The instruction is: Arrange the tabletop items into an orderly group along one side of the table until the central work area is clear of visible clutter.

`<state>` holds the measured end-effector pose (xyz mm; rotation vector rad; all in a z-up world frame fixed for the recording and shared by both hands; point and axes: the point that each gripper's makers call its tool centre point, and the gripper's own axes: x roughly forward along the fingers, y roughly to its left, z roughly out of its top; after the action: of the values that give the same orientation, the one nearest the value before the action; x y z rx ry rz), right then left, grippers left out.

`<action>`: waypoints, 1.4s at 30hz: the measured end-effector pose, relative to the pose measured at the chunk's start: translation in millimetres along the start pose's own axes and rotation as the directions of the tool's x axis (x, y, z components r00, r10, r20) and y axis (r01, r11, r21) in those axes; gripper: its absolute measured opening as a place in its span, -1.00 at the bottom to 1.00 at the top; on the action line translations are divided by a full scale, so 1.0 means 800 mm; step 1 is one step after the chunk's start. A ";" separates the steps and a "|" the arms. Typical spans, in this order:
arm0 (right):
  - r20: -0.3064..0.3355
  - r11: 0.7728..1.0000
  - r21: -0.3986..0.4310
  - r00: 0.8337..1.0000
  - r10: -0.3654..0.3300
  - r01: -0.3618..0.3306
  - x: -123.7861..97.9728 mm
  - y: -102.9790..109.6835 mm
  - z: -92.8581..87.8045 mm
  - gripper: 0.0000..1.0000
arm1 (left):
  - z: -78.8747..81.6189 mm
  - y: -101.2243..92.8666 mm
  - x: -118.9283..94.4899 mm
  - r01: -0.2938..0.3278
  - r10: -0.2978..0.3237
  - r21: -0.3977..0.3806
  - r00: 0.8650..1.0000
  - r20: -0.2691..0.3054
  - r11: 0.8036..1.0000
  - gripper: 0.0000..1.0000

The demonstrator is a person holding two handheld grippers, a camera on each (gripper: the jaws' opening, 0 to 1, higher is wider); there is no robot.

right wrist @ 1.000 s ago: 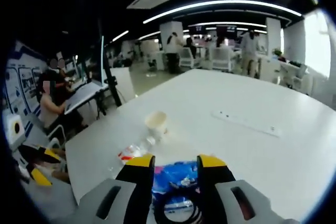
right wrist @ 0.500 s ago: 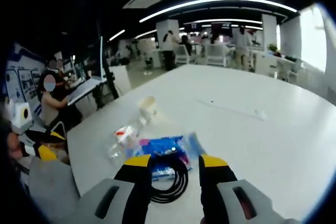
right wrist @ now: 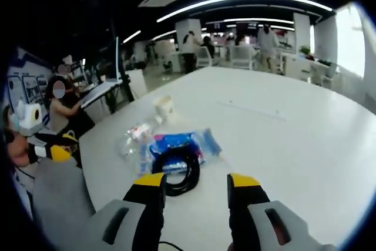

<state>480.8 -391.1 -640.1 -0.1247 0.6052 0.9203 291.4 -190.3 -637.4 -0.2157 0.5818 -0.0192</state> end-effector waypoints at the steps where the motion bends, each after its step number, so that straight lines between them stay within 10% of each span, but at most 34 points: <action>1: 0.006 1.000 0.000 1.000 0.003 -0.003 -0.003 0.000 0.000 -0.19 | -0.001 -0.001 0.000 -0.002 0.002 -0.002 1.000 0.000 1.000 -0.13; 42: 0.017 0.966 0.178 0.981 -0.193 0.186 -0.082 0.065 -0.044 0.04 | 0.049 0.114 0.096 0.067 -0.070 -0.117 0.997 -0.028 0.991 -0.18</action>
<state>395.4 -418.2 -626.1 -0.0072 0.6282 0.6790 372.9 -99.3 -666.2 -0.3486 0.6082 -0.0556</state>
